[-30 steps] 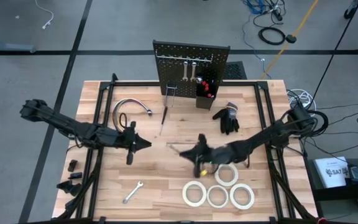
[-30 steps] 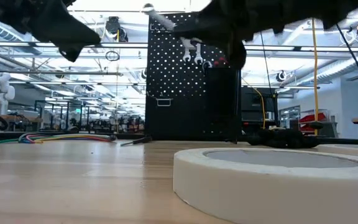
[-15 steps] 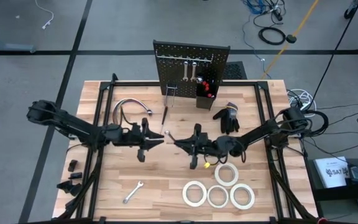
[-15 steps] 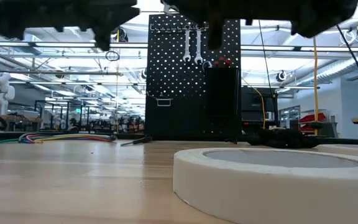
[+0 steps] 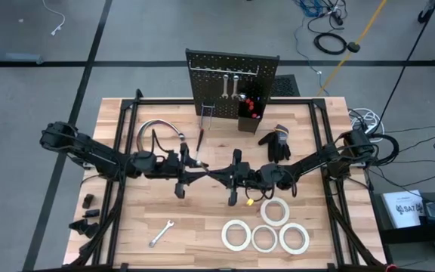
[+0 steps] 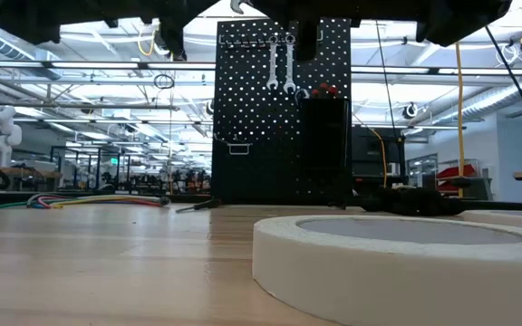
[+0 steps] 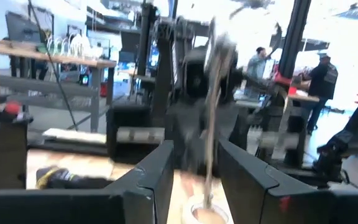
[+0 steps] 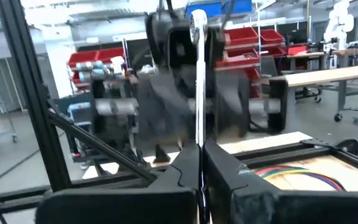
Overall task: Hang tools onto peg board
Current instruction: Hang the silver wrench on the peg board
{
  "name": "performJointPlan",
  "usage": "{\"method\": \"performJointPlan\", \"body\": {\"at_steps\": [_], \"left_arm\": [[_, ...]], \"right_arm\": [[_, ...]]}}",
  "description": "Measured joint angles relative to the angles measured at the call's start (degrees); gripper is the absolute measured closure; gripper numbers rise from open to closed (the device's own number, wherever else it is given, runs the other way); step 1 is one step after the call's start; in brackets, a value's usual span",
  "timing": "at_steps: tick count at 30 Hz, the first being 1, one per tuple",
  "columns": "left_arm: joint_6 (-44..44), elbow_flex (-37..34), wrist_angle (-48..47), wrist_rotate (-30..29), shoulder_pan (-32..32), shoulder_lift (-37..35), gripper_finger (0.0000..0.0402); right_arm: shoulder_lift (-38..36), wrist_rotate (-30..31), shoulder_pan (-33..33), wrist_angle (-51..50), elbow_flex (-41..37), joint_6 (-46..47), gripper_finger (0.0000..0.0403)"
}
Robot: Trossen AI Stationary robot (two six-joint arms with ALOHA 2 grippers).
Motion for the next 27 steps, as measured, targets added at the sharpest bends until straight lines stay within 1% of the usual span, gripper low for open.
{"method": "performJointPlan", "body": {"at_steps": [8,11,20,23,25,27], "left_arm": [[0.05,2.27,-0.72,0.95,0.68,0.29,0.0276],[-0.03,2.30,-1.04,1.21,1.22,0.31,0.0276],[-0.37,2.28,-0.88,1.24,2.74,0.28,0.0280],[-0.38,2.28,-1.07,1.24,3.41,0.28,0.0301],[-0.32,2.26,-1.84,1.47,3.86,0.28,0.0327],[-0.06,2.26,-2.11,1.42,4.08,0.26,0.0360]], "right_arm": [[0.09,0.17,-0.87,0.06,0.00,-0.11,0.0402],[0.09,0.19,-0.87,1.95,-0.02,-0.91,0.0402],[0.09,0.50,-1.79,2.47,-0.02,-1.17,0.0402],[0.09,0.51,-1.95,2.86,-0.02,-1.48,0.0402],[0.09,0.64,-1.96,2.73,-0.02,-1.68,0.0402],[0.09,0.85,-2.01,2.60,-0.02,-2.04,0.0401]]}}
